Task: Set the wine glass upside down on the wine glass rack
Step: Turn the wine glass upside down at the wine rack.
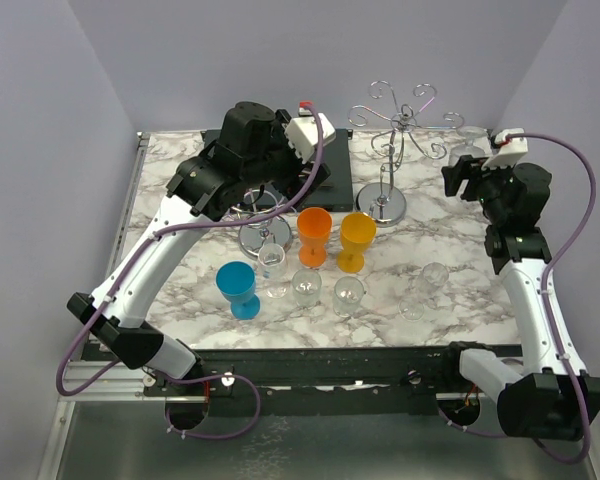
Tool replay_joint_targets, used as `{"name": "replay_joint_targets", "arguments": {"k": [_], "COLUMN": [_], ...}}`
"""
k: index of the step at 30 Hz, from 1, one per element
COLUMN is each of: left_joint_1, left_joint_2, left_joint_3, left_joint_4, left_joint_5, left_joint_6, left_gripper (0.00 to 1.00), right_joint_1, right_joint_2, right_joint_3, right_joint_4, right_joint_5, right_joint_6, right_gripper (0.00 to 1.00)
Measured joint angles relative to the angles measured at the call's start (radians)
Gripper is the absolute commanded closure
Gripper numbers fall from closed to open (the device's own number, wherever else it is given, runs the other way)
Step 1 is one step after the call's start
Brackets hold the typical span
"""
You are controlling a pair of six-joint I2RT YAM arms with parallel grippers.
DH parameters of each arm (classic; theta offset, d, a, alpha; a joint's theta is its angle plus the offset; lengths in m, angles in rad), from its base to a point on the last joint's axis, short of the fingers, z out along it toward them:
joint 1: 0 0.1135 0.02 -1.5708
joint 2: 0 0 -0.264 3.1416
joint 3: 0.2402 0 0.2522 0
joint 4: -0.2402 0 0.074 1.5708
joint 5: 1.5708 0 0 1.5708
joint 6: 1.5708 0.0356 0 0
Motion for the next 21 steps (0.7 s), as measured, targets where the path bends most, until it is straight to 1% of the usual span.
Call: {"name": "replay_joint_targets", "arguments": {"k": [15,21], "left_joint_1": [0.000,0.000], "left_joint_2": [-0.003,-0.003], "left_joint_3": [0.026,0.026], "left_joint_4": [-0.051,-0.066], "left_joint_5": [0.084,0.105], "left_joint_6": [-0.048,-0.062], "left_gripper": [0.05,0.05], "right_joint_1": [-0.005,-0.018], "right_joint_2": [0.077,0.100], "right_joint_3": [-0.102,-0.113], "right_joint_4": [0.191,0.266], "right_joint_5": [-0.111,-0.163], "right_joint_6": [-0.032,-0.039], "right_gripper": [0.99,1.00]}}
